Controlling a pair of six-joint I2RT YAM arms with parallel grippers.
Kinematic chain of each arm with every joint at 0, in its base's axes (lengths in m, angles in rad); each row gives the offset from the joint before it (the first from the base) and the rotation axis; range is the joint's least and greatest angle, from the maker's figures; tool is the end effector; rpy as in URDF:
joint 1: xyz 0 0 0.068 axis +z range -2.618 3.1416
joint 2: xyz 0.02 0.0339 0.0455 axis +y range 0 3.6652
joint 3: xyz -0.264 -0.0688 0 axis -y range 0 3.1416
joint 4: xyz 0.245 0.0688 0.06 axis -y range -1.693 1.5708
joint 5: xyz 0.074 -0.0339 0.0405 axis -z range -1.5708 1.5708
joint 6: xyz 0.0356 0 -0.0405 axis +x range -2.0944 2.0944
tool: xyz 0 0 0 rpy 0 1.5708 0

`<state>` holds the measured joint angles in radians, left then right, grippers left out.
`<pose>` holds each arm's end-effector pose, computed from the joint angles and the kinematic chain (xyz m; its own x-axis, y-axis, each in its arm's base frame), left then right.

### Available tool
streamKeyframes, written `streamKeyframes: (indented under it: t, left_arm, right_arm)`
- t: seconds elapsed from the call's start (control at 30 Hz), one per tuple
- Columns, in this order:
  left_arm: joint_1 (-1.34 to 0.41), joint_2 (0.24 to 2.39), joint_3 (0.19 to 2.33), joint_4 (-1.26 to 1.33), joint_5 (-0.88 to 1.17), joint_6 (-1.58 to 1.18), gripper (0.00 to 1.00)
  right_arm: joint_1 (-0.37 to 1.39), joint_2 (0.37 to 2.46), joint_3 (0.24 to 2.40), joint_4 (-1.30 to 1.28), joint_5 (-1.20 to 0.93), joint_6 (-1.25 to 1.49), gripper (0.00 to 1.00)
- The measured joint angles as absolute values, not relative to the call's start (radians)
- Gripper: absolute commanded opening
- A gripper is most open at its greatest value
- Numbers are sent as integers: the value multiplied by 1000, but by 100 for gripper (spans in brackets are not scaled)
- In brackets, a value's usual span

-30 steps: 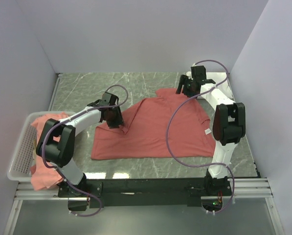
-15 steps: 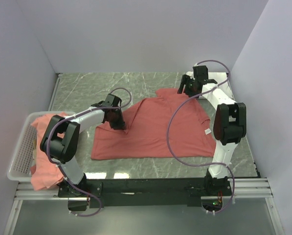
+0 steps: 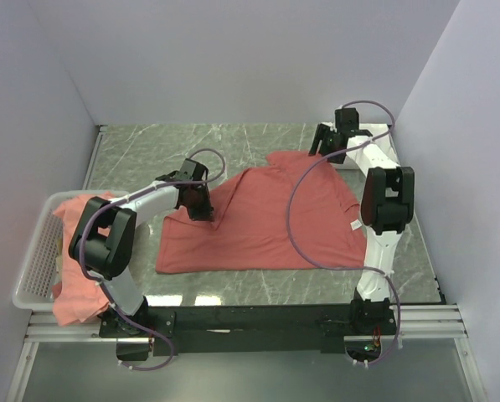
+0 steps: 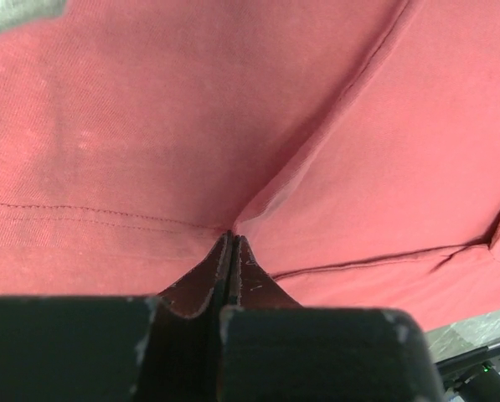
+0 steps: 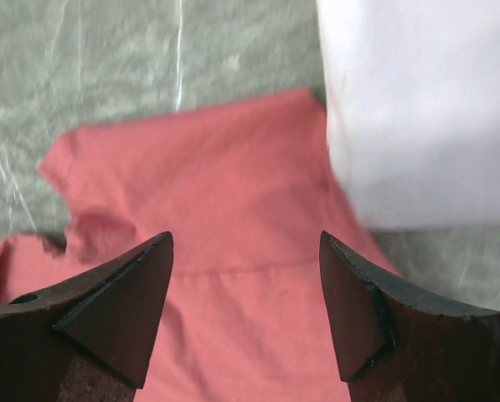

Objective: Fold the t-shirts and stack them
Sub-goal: Fold the tshirt

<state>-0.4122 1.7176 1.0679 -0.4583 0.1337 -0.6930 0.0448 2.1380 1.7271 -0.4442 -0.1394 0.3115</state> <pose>0.3085 -0.1401 0.1764 -0.9192 -0.2891 -0.2673 -0.1764 0.9093 -0.3770 0.4814 0.0265 0.2109 -0.7591 0.2698 -0.5924 0.1021 0.9482 0.3009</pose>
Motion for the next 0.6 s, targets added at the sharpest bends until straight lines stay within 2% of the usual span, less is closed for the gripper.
streamKeyframes:
  t: [0.23, 0.47, 0.6]
  left_arm:
    - [-411, 1718, 1126, -510, 115, -686, 1]
    - [-401, 1718, 1184, -537, 112, -668, 1]
    - [-393, 1718, 1200, -545, 113, -664, 1]
  right_arm:
    - [32, 2252, 1911, -482, -143, 306, 68]
    - [30, 2329, 1983, -487, -170, 354, 58]
    - [30, 2388, 2036, -498, -180, 399, 58]
